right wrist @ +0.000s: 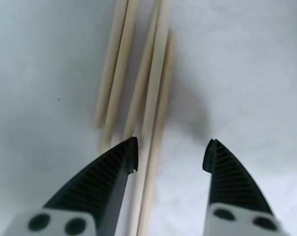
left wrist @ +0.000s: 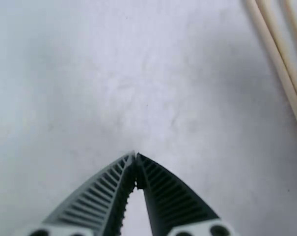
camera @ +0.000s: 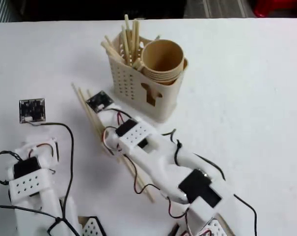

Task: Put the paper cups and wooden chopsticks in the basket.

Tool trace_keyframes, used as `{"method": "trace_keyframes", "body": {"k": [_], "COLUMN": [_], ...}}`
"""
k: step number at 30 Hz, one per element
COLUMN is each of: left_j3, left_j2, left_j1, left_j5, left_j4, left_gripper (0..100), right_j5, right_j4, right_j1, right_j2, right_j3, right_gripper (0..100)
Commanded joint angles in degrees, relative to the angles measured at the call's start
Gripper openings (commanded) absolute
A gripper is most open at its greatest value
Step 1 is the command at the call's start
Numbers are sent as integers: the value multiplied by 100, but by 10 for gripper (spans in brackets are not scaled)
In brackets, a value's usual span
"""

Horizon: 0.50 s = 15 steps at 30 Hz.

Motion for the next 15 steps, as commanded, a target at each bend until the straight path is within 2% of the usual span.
{"method": "trace_keyframes", "body": {"k": [1,7,13,15], "left_j3": [0,0,0,0], "left_j2": [-101,-101,-101,-101], "left_j1": [-48,-48,-48,-48], "left_j5": [-53,-53,-53,-53], "left_j4": [-79,-70,-70,-70], "left_gripper": [24,24,24,24], "right_j5": [-35,-26,193,440], "right_j4": [-40,-31,-84,-48], "right_j1": [-66,-110,-154,-145], "right_j2": [48,75,462,681], "right_j3": [-273,-237,-281,-360], "right_gripper": [226,213,24,24]}}
